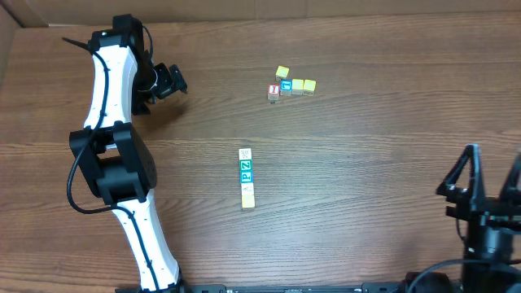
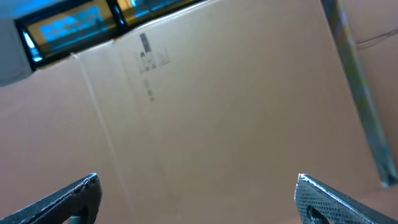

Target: Flip 5 blocks

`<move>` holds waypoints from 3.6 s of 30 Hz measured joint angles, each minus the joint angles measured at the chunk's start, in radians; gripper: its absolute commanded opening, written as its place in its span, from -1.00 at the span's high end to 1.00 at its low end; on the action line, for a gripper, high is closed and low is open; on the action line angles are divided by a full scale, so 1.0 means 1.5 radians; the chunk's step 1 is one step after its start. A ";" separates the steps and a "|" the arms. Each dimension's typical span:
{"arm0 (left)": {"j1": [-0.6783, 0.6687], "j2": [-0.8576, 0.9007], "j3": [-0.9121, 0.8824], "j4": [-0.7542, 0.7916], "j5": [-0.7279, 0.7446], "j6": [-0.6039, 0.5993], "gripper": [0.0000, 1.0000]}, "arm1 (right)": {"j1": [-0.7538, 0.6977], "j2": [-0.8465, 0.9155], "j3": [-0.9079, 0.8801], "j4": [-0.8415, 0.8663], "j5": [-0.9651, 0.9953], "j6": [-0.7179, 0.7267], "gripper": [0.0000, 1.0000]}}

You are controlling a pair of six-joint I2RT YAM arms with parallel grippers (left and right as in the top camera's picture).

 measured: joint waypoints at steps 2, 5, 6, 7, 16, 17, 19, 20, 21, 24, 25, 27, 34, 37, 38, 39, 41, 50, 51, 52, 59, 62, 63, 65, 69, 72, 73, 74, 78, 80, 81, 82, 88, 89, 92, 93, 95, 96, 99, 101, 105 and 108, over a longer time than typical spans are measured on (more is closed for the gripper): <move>0.000 0.000 0.000 0.000 0.000 0.000 -1.00 | 0.000 -0.018 -0.045 0.030 -0.008 -0.001 -1.00; 0.000 0.000 0.000 0.000 0.000 0.000 -1.00 | 0.000 -0.048 -0.105 0.058 -0.016 -0.001 -1.00; 0.000 0.000 0.000 0.000 0.000 0.000 -0.99 | 0.000 -0.057 -0.122 0.068 -0.017 -0.001 -1.00; 0.000 0.000 0.000 0.000 0.000 0.000 -1.00 | 0.000 -0.066 -0.140 0.081 -0.018 -0.001 -1.00; 0.000 0.000 0.000 0.000 0.000 0.000 -1.00 | 0.000 -0.086 -0.245 0.165 -0.022 0.000 -1.00; 0.000 0.000 0.000 0.000 0.000 0.000 -1.00 | 0.000 -0.086 -0.252 0.165 -0.023 0.000 -1.00; 0.000 0.000 0.000 0.000 0.000 0.000 -1.00 | 0.000 -0.086 -0.263 0.165 -0.022 -0.001 -1.00; 0.000 0.000 0.000 0.000 0.000 0.000 -1.00 | 0.000 -0.086 -0.270 0.165 -0.022 -0.001 -1.00; 0.000 0.000 0.000 0.000 0.000 0.000 -1.00 | 0.000 -0.086 -0.277 0.165 -0.023 0.000 -1.00; 0.000 0.000 0.000 0.000 0.000 0.000 -1.00 | 0.000 -0.086 -0.301 0.160 -0.026 -0.001 -1.00; 0.000 0.000 0.000 0.000 0.000 0.000 -1.00 | 0.000 -0.086 -0.309 0.154 -0.028 -0.001 -1.00; 0.000 0.000 0.000 0.000 0.000 0.000 -1.00 | 0.000 -0.086 -0.320 0.121 -0.034 -0.002 -1.00; 0.000 0.000 0.000 0.000 0.000 0.000 -1.00 | 0.001 -0.087 -0.321 -0.038 -0.053 -0.054 -1.00; 0.000 0.000 0.000 0.000 0.000 0.000 -1.00 | 0.001 -0.087 -0.321 -0.045 -0.056 -0.076 -1.00; 0.000 0.000 0.000 0.000 0.000 0.000 -1.00 | 0.001 -0.087 -0.321 -0.045 -0.056 -0.080 -1.00; 0.000 0.000 0.000 0.000 0.000 0.000 -1.00 | 0.001 -0.087 -0.321 -0.044 -0.057 -0.083 -1.00; 0.000 0.000 0.000 0.000 0.000 0.000 -1.00 | 0.001 -0.087 -0.321 -0.045 -0.057 -0.089 -1.00; 0.000 0.000 0.000 0.000 0.000 0.000 -1.00 | 0.001 -0.087 -0.321 -0.044 -0.056 -0.094 -1.00; 0.000 0.000 0.000 0.000 0.000 0.000 -1.00 | 0.001 -0.087 -0.321 -0.044 -0.056 -0.094 -1.00; 0.000 0.000 0.000 0.000 0.000 0.000 -1.00 | 0.001 -0.087 -0.321 -0.044 -0.057 -0.094 -1.00; 0.000 0.000 0.000 0.000 0.000 0.000 -1.00 | 0.001 -0.087 -0.321 -0.045 -0.057 -0.096 -1.00; 0.000 0.000 0.000 0.000 0.000 0.000 -1.00 | 0.001 -0.087 -0.321 -0.045 -0.057 -0.096 -1.00; 0.000 0.000 0.000 0.000 0.000 0.000 -1.00 | 0.001 -0.087 -0.321 -0.044 -0.057 -0.096 -1.00; 0.000 0.000 0.000 0.000 0.000 0.000 -1.00 | 0.001 -0.087 -0.321 -0.045 -0.057 -0.097 -1.00; 0.000 0.000 0.000 0.000 0.000 0.000 -1.00 | 0.001 -0.087 -0.321 -0.044 -0.057 -0.098 -1.00; 0.000 0.000 0.000 0.000 0.000 0.000 -1.00 | 0.001 -0.087 -0.321 -0.045 -0.057 -0.098 -1.00; 0.000 0.000 0.000 0.000 0.000 0.000 -1.00 | 0.001 -0.087 -0.321 -0.045 -0.057 -0.098 -1.00; 0.000 0.000 0.000 0.000 0.000 0.000 -1.00 | 0.001 -0.087 -0.321 -0.044 -0.057 -0.098 -1.00; 0.000 0.000 0.000 0.000 0.000 0.000 -1.00 | 0.001 -0.087 -0.321 -0.045 -0.057 -0.098 -1.00; 0.000 0.000 0.000 0.000 0.000 0.000 -1.00 | 0.001 -0.087 -0.321 -0.044 -0.057 -0.098 -1.00; 0.000 0.000 0.000 0.000 0.000 0.000 -1.00 | 0.001 -0.087 -0.321 -0.045 -0.057 -0.098 -1.00; 0.000 0.000 0.000 0.000 0.000 0.000 -1.00 | 0.001 -0.087 -0.321 -0.044 -0.057 -0.098 -1.00; 0.000 0.000 0.000 0.000 -0.001 0.000 -1.00 | 0.001 -0.087 -0.321 -0.044 -0.057 -0.098 -1.00; 0.000 -0.001 0.000 0.000 -0.003 0.000 -1.00 | 0.001 -0.087 -0.321 -0.044 -0.057 -0.098 -1.00; 0.000 -0.014 0.000 0.000 -0.024 0.000 -1.00 | 0.001 -0.087 -0.321 -0.044 -0.057 -0.098 -1.00; 0.000 -0.023 0.000 0.000 -0.031 0.000 -1.00 | 0.001 -0.087 -0.321 -0.044 -0.057 -0.098 -1.00; 0.000 -0.056 -0.001 0.000 -0.038 0.000 -1.00 | 0.001 -0.087 -0.321 -0.044 -0.057 -0.098 -1.00; 0.000 -0.080 -0.001 0.000 -0.042 0.000 -1.00 | 0.001 -0.087 -0.321 -0.044 -0.057 -0.098 -1.00; 0.000 -0.174 -0.001 0.001 -0.059 0.000 -1.00 | 0.001 -0.087 -0.321 -0.044 -0.057 -0.098 -1.00; 0.000 -0.251 -0.001 0.008 -0.072 0.000 -1.00 | 0.001 -0.087 -0.321 -0.044 -0.057 -0.098 -1.00; 0.000 -0.414 0.005 0.026 -0.085 0.000 -1.00 | 0.001 -0.087 -0.321 -0.045 -0.057 -0.098 -1.00; 0.000 -0.535 0.009 0.033 -0.092 0.000 -1.00 | 0.001 -0.087 -0.321 -0.045 -0.057 -0.098 -1.00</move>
